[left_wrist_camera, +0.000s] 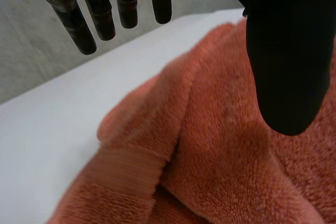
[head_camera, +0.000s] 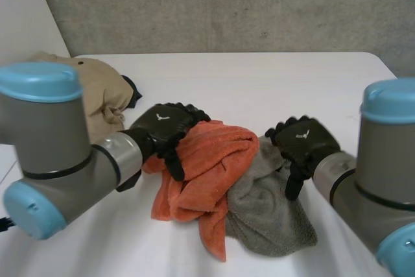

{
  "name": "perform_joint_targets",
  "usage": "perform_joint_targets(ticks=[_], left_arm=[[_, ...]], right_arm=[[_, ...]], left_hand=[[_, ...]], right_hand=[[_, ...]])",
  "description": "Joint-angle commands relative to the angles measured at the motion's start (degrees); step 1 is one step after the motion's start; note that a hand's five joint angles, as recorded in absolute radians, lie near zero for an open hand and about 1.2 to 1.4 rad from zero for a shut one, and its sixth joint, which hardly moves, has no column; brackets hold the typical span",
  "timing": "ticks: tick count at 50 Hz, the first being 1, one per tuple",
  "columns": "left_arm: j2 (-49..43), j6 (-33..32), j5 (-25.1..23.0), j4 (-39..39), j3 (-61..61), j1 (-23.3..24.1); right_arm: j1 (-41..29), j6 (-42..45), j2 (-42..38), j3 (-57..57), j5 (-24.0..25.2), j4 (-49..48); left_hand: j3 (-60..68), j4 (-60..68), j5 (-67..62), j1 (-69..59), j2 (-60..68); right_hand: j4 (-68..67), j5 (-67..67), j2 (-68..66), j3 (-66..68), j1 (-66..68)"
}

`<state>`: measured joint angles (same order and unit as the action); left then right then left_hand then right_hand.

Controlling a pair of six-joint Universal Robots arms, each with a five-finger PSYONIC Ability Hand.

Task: Fold the laundry.

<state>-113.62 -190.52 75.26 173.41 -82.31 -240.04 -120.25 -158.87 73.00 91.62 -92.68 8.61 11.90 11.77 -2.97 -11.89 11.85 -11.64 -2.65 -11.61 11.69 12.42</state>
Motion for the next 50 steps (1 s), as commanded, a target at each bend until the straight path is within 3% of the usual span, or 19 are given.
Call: perform_joint_targets(ticks=[1,3,5,6,7,8,10,12,15,19,27,31,41,45,46,50], left_arm=[[-8.8,-2.0,3.0,-1.1,5.7,1.3],[-10.0,-2.3,3.7,-1.1,6.7,1.7],[-11.6,-2.9,4.5,-1.1,8.0,2.1],[-12.1,-3.1,4.8,-1.1,8.5,2.3],[-12.7,-3.4,5.5,-1.1,9.5,2.5],[-13.0,-3.7,6.1,-1.1,10.1,2.6],[-13.0,-4.1,7.8,-1.1,11.0,2.4],[-11.6,-4.7,11.9,-0.8,12.8,1.8],[-8.2,-4.3,18.9,0.8,14.8,-0.8],[-4.3,-4.5,23.9,6.3,19.0,-7.2],[-4.9,-5.2,25.5,9.3,33.6,-21.4],[-9.2,-5.6,25.7,7.2,40.9,-25.3],[-18.7,-9.9,27.4,6.1,46.2,-27.8],[-17.8,-10.2,26.9,5.4,41.6,-26.4],[-16.4,-10.2,26.3,5.4,38.6,-25.5],[-10.7,-9.5,24.6,6.0,28.5,-23.5]], right_arm=[[-0.2,-6.9,-6.2,3.5,1.4,-5.4],[-0.5,-7.9,-7.0,3.8,1.6,-6.8],[-0.4,-9.4,-8.0,3.8,1.9,-9.0],[-0.4,-9.7,-8.1,3.8,1.7,-9.7],[-0.3,-10.0,-8.2,3.8,1.5,-10.3],[-0.1,-10.1,-8.0,3.8,1.4,-11.4],[0.5,-10.1,-7.3,3.9,1.1,-12.2],[1.0,-10.0,-5.7,4.5,1.3,-13.5],[1.1,-9.3,-3.1,5.4,2.1,-15.2],[0.9,-8.5,-0.9,6.0,2.6,-15.6],[-1.2,-8.0,0.0,6.5,2.7,-15.5],[-1.7,-7.2,-0.4,6.4,2.7,-15.5],[-3.1,-5.5,-1.0,6.9,2.3,-15.6],[-3.2,-5.2,-0.9,6.9,2.3,-15.6],[-3.2,-5.1,-0.7,6.7,2.3,-15.6],[-3.2,-5.1,-0.5,6.7,2.5,-15.3]], left_hand=[[-1.9,-1.8,3.0,1.9,-1.8],[1.3,1.4,-0.2,-1.3,1.4],[13.7,13.9,-12.7,-13.8,13.8],[18.8,18.9,-17.7,-18.8,18.8],[36.0,36.1,-34.9,-36.0,36.0],[47.0,47.1,-45.9,-47.0,47.0],[68.0,68.1,-66.9,-68.0,68.1],[68.1,68.2,-67.0,-68.1,68.2],[68.1,68.2,-67.0,-68.1,68.2],[68.1,68.2,-67.0,-68.1,68.2],[68.1,68.2,-67.0,-68.1,68.2],[68.1,68.2,-67.0,-68.1,68.2],[68.1,68.2,-67.0,-68.1,68.2],[4.5,4.6,-3.4,-4.5,4.6],[-1.9,-1.8,3.0,1.9,-1.8],[-1.9,-1.8,3.0,1.9,-1.8]], right_hand=[[1.0,2.0,0.9,-1.0,-1.8],[-2.7,-1.7,-2.7,2.7,1.9],[-16.6,-15.6,-16.7,16.6,15.8],[-27.9,-26.8,-27.9,27.8,27.1],[-42.8,-41.8,-42.8,42.7,42.0],[-68.1,-67.1,-68.1,68.1,67.3],[-68.4,-67.3,-68.4,68.3,67.6],[-68.4,-67.3,-68.4,68.3,67.6],[-68.4,-67.3,-68.4,68.3,67.6],[-68.4,-67.3,-68.4,68.3,67.6],[-68.4,-67.3,-68.4,68.3,67.6],[-68.4,-67.3,-68.4,68.3,67.6],[-68.4,-67.3,-68.4,68.3,67.6],[-68.4,-67.3,-68.4,68.3,67.6],[-68.4,-67.3,-68.4,68.3,67.6],[-68.4,-67.3,-68.4,68.3,67.6]])
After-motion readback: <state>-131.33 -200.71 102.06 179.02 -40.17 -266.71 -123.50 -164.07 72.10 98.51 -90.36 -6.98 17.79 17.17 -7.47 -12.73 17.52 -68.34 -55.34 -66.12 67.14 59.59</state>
